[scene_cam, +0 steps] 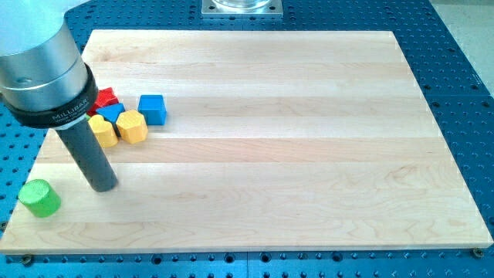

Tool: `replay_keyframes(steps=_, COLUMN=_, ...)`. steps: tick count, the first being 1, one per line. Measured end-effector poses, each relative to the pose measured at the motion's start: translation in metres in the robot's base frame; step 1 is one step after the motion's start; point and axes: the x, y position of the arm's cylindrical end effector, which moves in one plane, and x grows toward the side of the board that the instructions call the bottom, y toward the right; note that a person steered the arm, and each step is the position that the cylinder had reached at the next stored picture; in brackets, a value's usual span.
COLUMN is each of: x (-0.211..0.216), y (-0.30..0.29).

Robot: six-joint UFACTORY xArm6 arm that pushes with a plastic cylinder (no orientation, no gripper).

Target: Separate the triangle from the group of blocks

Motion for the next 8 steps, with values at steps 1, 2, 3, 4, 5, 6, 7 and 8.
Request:
replay_keyframes(steps=1, x=0.000, y=0.000)
replay_keyframes(steps=2, x=0.002, y=-0.007)
replay_keyframes(steps=3, x=-0.022, y=-0.025)
replay_keyframes(steps=4, x=-0.067, y=-0.035)
replay_keyframes(steps=5, x=-0.104, y=-0.037)
replay_keyframes(steps=6, x=-0.139, y=-0.009)
replay_keyframes(steps=7, x=-0.154, y=0.057)
replay_keyframes(steps=8, x=-0.145, y=0.077)
